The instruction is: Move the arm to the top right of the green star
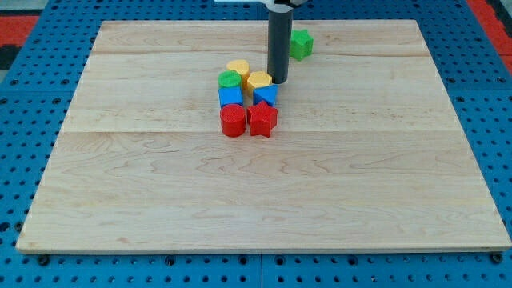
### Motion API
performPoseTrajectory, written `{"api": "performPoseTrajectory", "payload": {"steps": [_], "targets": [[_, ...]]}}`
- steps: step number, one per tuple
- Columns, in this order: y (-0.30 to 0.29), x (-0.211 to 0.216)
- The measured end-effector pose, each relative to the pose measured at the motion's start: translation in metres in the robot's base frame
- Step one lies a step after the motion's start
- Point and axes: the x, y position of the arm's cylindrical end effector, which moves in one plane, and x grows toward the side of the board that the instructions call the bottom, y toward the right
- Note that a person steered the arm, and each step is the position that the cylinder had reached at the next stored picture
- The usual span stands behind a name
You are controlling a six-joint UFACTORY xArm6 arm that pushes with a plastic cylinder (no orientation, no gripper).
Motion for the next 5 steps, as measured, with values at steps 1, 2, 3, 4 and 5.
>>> {"api": "performPoseTrajectory", "payload": {"steps": [1, 2, 3, 4, 5], "targets": [[0.047, -0.021], [0.074, -0.049], [0.084, -0.066], [0.108, -0.074], [0.109, -0.076]]}}
